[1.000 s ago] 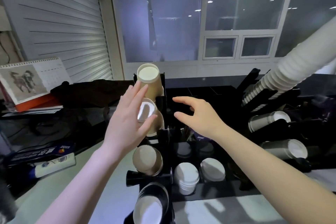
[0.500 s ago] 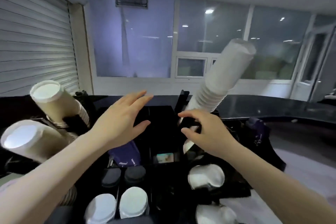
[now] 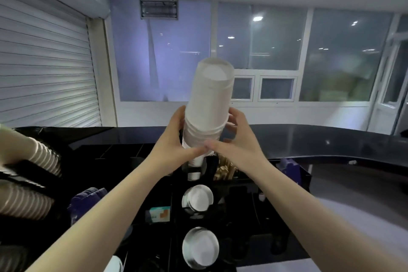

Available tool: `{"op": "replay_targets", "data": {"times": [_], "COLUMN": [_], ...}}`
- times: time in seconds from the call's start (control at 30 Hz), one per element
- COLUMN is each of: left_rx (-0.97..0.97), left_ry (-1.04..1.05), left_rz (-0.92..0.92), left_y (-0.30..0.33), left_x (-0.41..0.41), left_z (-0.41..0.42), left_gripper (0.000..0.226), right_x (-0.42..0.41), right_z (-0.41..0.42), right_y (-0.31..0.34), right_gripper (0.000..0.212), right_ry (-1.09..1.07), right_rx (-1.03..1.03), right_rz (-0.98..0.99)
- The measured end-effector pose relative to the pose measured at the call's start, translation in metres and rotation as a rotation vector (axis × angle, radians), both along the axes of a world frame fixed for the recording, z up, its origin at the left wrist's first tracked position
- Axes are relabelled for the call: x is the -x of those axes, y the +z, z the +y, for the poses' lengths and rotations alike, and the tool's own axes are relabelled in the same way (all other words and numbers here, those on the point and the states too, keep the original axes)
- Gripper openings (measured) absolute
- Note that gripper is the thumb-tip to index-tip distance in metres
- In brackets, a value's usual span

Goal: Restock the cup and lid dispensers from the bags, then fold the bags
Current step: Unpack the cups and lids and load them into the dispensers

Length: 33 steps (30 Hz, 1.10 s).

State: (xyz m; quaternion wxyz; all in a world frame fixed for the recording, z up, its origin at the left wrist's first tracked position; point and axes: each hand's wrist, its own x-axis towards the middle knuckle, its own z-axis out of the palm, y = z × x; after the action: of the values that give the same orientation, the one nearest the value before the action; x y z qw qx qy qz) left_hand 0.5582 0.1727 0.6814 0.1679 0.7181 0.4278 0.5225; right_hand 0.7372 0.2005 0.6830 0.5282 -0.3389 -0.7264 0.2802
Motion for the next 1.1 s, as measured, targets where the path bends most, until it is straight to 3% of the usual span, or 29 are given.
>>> {"op": "replay_targets", "data": {"times": [0.1,0.27,0.37,0.57,0.87,0.97,1.1], "left_rx": [0.044,0.019,0.011,0.057,0.061,0.072,0.065], "left_ry": [-0.049,0.109,0.124,0.14,0.128,0.155,0.185], "left_rz": [-0.126,-0.094,-0.163,-0.339,-0.334,-0.303,-0.267], "left_y": [-0.001,-0.014,-0.021,-0.031,-0.024,-0.02,-0.024], "left_x": [-0.012,-0.02,-0.02,-0.025,-0.031,-0.031,-0.029], "left_z": [0.012,0.022,0.027,0.036,0.026,0.025,0.028], "left_gripper": [0.115,0.122,0.113,0.093,0.076,0.095,0.101], "right_x": [0.008,0.017,0.02,0.027,0.032,0.032,0.034], "right_z": [0.007,0.013,0.014,0.011,0.009,0.009,0.007], "right_y": [0.008,0.012,0.008,-0.001,-0.005,-0.005,-0.005], "right_gripper": [0.09,0.099,0.101,0.084,0.068,0.067,0.068], "right_ry": [0.055,0.084,0.07,-0.091,-0.138,-0.143,-0.158], "right_rx": [-0.012,0.005,-0.009,-0.015,0.003,-0.005,-0.02], "right_rz": [0.0,0.032,0.043,0.09,0.162,0.163,0.19]}}
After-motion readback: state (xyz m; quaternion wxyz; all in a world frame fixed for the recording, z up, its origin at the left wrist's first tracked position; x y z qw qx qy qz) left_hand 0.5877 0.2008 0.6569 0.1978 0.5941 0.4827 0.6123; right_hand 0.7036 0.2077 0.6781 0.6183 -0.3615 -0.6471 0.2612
